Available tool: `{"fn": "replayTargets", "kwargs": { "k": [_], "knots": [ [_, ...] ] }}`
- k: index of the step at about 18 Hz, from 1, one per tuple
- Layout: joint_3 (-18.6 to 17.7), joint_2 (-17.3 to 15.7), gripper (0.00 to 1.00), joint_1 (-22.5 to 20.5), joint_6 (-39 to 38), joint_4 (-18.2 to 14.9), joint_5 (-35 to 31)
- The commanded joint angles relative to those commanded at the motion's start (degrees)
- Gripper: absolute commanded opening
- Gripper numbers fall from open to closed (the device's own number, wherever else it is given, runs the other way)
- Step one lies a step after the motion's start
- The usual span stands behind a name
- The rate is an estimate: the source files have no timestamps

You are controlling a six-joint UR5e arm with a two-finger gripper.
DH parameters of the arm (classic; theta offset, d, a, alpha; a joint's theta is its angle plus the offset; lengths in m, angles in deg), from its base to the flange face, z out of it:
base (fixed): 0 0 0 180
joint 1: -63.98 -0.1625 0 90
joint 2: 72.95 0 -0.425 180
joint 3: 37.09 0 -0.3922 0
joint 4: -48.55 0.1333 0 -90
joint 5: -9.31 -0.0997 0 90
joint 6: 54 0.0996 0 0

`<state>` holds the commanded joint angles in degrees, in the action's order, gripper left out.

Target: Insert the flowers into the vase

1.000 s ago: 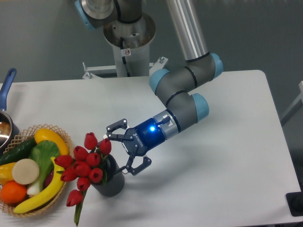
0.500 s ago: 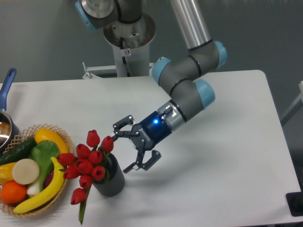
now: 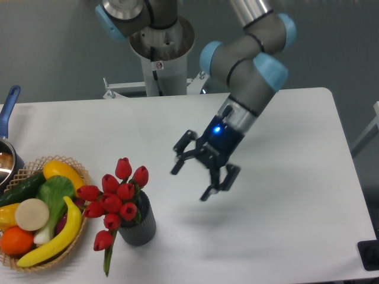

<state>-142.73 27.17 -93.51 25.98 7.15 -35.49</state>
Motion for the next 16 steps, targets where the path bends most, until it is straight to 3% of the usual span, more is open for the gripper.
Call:
{"fn": "replayTargets", "kwargs": {
  "k": [3, 5, 8, 10, 16],
  "knots": [
    [-0.1, -6.1, 1.00, -3.8, -0.1, -1.0, -5.6],
    [0.9, -8.7, 1.00, -7.1, -0.4, -4.9, -7.5],
    [2.1, -10.8, 1.00, -8.9, 1.3, -10.2, -12.8],
    [2.4, -11.7, 1.00, -9.4, 5.1, -11.2, -17.0],
    [4.2, -14.0, 1.00, -11.2, 25.1, -21.7, -28.8]
  ]
}}
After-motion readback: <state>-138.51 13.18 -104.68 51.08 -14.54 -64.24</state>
